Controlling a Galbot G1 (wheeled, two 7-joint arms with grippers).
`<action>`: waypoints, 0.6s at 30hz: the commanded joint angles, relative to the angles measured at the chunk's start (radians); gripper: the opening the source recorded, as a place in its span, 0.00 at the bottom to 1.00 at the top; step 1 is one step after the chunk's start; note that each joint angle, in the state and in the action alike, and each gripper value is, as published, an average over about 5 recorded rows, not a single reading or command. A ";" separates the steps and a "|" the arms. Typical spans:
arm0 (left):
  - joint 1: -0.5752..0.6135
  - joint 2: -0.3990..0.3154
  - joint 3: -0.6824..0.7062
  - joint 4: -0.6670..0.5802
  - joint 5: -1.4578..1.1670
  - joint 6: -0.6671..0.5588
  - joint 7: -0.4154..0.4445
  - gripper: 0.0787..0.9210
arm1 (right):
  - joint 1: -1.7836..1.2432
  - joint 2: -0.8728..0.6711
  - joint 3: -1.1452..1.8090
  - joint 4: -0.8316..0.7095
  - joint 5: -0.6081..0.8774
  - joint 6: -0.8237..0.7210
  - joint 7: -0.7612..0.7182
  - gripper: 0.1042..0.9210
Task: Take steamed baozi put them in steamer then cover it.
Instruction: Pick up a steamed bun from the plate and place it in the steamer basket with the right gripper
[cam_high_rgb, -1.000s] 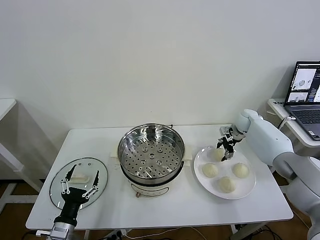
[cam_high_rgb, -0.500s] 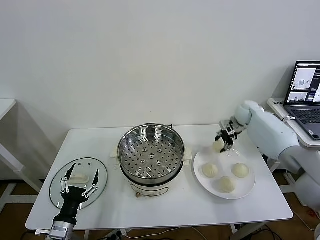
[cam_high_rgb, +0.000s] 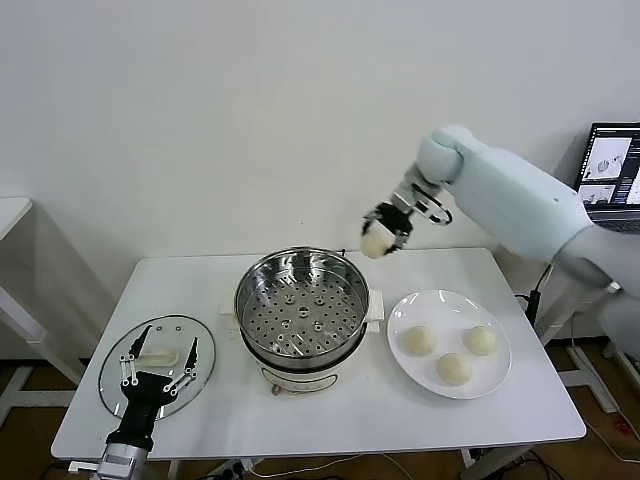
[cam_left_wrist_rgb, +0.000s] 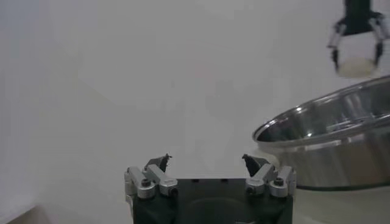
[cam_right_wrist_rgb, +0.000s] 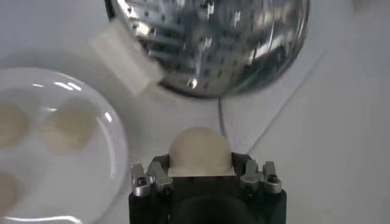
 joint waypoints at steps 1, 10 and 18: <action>0.001 -0.001 -0.001 -0.005 0.001 -0.004 0.000 0.88 | 0.051 0.163 -0.062 0.059 -0.059 0.168 -0.024 0.72; 0.000 -0.001 -0.009 -0.002 0.000 -0.012 -0.001 0.88 | -0.068 0.270 -0.031 -0.103 -0.227 0.224 0.018 0.72; -0.004 0.001 -0.012 0.006 0.000 -0.019 -0.002 0.88 | -0.122 0.308 -0.009 -0.174 -0.301 0.239 0.046 0.72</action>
